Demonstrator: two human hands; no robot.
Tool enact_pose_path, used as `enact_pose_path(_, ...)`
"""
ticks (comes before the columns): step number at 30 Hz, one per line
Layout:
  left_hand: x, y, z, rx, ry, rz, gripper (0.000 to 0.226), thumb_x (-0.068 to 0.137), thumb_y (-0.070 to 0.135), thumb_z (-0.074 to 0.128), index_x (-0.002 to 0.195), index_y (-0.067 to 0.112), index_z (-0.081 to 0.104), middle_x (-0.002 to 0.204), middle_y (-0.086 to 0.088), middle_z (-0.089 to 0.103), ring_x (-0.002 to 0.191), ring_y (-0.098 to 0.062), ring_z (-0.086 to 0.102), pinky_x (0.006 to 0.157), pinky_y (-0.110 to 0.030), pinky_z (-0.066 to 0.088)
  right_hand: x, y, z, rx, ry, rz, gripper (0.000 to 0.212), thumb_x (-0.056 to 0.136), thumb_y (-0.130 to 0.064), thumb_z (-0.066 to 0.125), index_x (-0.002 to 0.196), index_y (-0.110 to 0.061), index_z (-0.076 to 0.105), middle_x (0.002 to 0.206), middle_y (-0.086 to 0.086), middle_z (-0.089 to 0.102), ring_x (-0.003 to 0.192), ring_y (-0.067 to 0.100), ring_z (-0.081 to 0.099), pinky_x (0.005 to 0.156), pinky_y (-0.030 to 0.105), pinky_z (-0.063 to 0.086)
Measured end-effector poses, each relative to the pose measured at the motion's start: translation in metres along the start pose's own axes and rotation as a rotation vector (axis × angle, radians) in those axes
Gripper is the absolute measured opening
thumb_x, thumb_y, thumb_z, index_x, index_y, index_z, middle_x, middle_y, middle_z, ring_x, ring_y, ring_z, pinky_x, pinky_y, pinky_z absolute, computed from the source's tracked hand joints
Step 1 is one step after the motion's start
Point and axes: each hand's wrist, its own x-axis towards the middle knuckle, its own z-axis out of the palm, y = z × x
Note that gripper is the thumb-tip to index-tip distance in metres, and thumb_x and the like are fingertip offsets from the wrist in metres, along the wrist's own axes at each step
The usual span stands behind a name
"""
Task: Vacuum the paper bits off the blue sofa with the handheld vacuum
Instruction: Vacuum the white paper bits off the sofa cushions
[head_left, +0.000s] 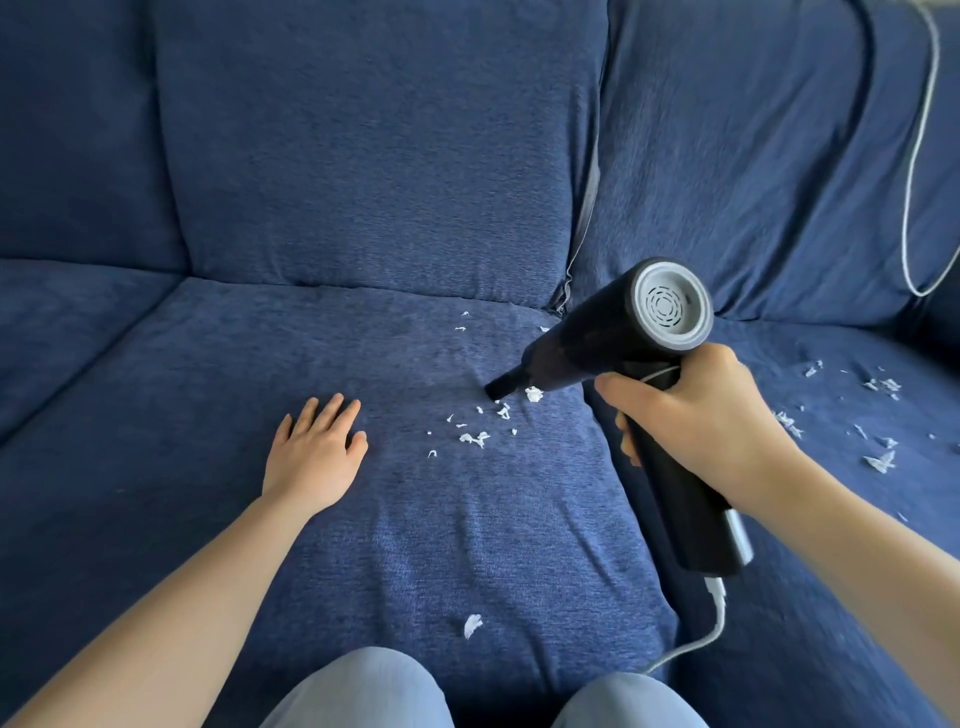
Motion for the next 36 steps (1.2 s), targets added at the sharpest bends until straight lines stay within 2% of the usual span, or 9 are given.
enact_pose_path(4, -0.003, 0.0, 0.0, 0.002, -0.001, -0.001, 0.054, 0.101, 0.044, 0.019, 0.153, 0.03, 0.013, 0.161, 0.007, 0.008, 0.149, -0.018, 0.003, 0.12, -0.041, 0.006, -0.01, -0.006, 0.002, 0.093, -0.098, -0.014, 0.031, 0.082, -0.021, 0.068, 0.058, -0.002, 0.064, 0.052, 0.01, 0.068, 0.047, 0.018, 0.064, 0.067, 0.032, 0.055)
enact_pose_path(9, -0.006, 0.001, -0.001, 0.001, -0.009, -0.003, 0.054, 0.101, 0.044, 0.018, 0.153, 0.029, 0.012, 0.161, 0.008, 0.006, 0.149, -0.018, 0.002, 0.12, -0.041, 0.005, -0.02, -0.011, 0.007, 0.157, -0.181, -0.006, 0.025, 0.084, -0.015, 0.07, 0.064, -0.003, 0.062, 0.054, 0.009, 0.066, 0.043, 0.019, 0.063, 0.054, 0.03, 0.051)
enact_pose_path(15, -0.012, 0.002, -0.002, 0.004, -0.007, -0.005, 0.054, 0.101, 0.043, 0.018, 0.153, 0.029, 0.013, 0.161, 0.007, 0.007, 0.149, -0.018, 0.003, 0.12, -0.041, 0.006, -0.014, -0.002, -0.001, 0.074, -0.104, -0.014, 0.029, 0.083, -0.02, 0.068, 0.064, 0.002, 0.063, 0.055, 0.011, 0.069, 0.046, 0.02, 0.065, 0.065, 0.033, 0.055)
enact_pose_path(19, -0.013, 0.002, -0.002, 0.009, 0.001, -0.002, 0.054, 0.101, 0.043, 0.018, 0.153, 0.03, 0.014, 0.161, 0.007, 0.009, 0.149, -0.019, 0.005, 0.12, -0.041, 0.007, -0.011, 0.006, -0.01, 0.036, -0.018, 0.011, 0.029, 0.082, -0.019, 0.068, 0.058, -0.005, 0.063, 0.052, 0.009, 0.069, 0.044, 0.017, 0.065, 0.065, 0.028, 0.051)
enact_pose_path(25, -0.013, 0.003, -0.001, 0.018, -0.014, -0.015, 0.053, 0.101, 0.043, 0.017, 0.153, 0.03, 0.012, 0.161, 0.007, 0.007, 0.149, -0.018, 0.003, 0.12, -0.041, 0.007, -0.017, 0.009, -0.02, -0.01, 0.02, 0.024, 0.03, 0.083, -0.021, 0.068, 0.06, -0.002, 0.065, 0.051, 0.008, 0.069, 0.043, 0.01, 0.062, 0.057, 0.023, 0.047)
enact_pose_path(31, -0.017, 0.004, -0.002, 0.011, -0.025, -0.019, 0.054, 0.101, 0.043, 0.016, 0.153, 0.03, 0.012, 0.161, 0.007, 0.006, 0.149, -0.018, 0.002, 0.12, -0.041, 0.006, -0.03, -0.001, -0.018, 0.069, -0.085, -0.008, 0.03, 0.081, -0.02, 0.068, 0.059, -0.001, 0.062, 0.053, 0.011, 0.069, 0.047, 0.018, 0.064, 0.064, 0.03, 0.053)
enact_pose_path(36, -0.022, 0.004, -0.002, 0.021, -0.027, -0.012, 0.054, 0.101, 0.043, 0.016, 0.153, 0.03, 0.011, 0.161, 0.008, 0.005, 0.149, -0.018, 0.002, 0.12, -0.041, 0.006, -0.047, -0.011, -0.018, 0.12, -0.173, -0.025, 0.029, 0.084, -0.016, 0.068, 0.066, 0.006, 0.06, 0.053, 0.012, 0.067, 0.044, 0.017, 0.062, 0.058, 0.029, 0.051)
